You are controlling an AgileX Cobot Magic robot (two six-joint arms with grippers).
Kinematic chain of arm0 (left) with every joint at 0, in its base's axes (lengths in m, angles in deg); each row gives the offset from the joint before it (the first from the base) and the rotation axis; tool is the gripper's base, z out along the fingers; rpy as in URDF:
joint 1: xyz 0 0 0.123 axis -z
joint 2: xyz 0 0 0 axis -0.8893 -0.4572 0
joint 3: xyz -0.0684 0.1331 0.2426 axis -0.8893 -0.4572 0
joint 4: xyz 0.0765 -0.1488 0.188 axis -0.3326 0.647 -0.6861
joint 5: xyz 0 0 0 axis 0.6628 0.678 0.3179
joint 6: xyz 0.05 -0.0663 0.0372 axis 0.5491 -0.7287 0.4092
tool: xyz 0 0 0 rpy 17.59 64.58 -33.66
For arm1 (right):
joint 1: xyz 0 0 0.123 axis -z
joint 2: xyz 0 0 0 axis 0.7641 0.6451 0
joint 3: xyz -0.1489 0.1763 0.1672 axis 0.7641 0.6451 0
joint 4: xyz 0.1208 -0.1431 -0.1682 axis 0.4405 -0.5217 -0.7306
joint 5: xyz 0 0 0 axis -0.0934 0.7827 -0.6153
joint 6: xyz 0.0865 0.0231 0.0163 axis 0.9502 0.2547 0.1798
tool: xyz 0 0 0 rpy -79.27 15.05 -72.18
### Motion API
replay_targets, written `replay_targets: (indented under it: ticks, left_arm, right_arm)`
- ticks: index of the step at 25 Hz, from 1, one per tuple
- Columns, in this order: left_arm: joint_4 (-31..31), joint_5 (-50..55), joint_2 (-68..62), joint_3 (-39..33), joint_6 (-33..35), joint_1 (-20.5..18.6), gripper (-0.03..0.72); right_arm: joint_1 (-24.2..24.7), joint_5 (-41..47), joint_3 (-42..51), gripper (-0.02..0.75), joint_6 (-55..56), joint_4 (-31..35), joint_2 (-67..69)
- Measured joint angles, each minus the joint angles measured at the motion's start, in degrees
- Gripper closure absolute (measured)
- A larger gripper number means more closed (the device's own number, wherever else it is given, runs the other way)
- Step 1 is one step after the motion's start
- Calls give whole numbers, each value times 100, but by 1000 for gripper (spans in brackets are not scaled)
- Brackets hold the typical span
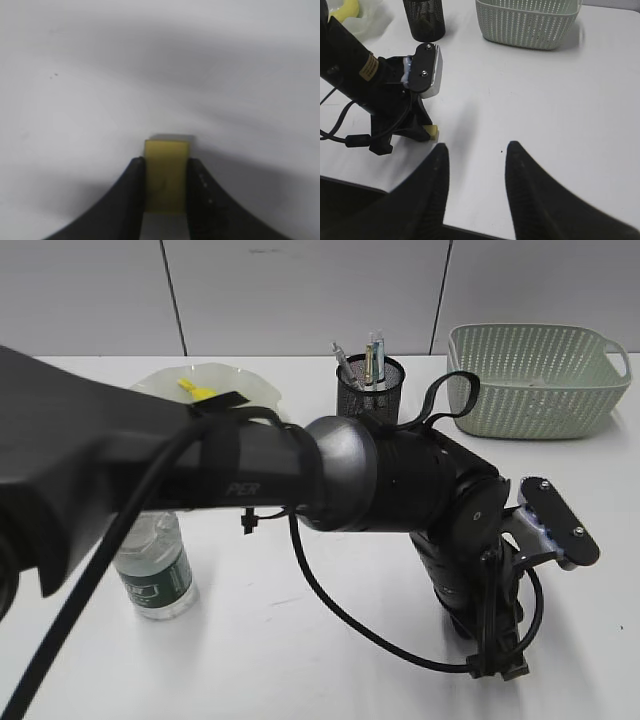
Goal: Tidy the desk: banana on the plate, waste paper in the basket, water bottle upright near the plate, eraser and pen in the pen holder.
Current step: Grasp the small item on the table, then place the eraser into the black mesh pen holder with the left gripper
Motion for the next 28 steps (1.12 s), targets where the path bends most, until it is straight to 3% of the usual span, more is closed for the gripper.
replay_targets:
  ticks: [6,13,16,25,28]
  left_arm:
    - [-13,-241,351,337,0,-435,504]
    - [546,-2064,1025,527,-16,-1942,504]
    - [943,-2552,997,527,-21,-2372,504]
    - [1082,-3287,613,527,-21,-2462,504]
    - [1082,-3203,564,522,-21,-2462,438]
  right_arm:
    - [0,0,0,428,0,0,0]
    - [0,0,0,428,0,0,0]
    - [0,0,0,428,0,0,0]
    - [0,0,0,428,0,0,0]
    - [0,0,0,428,0,0,0]
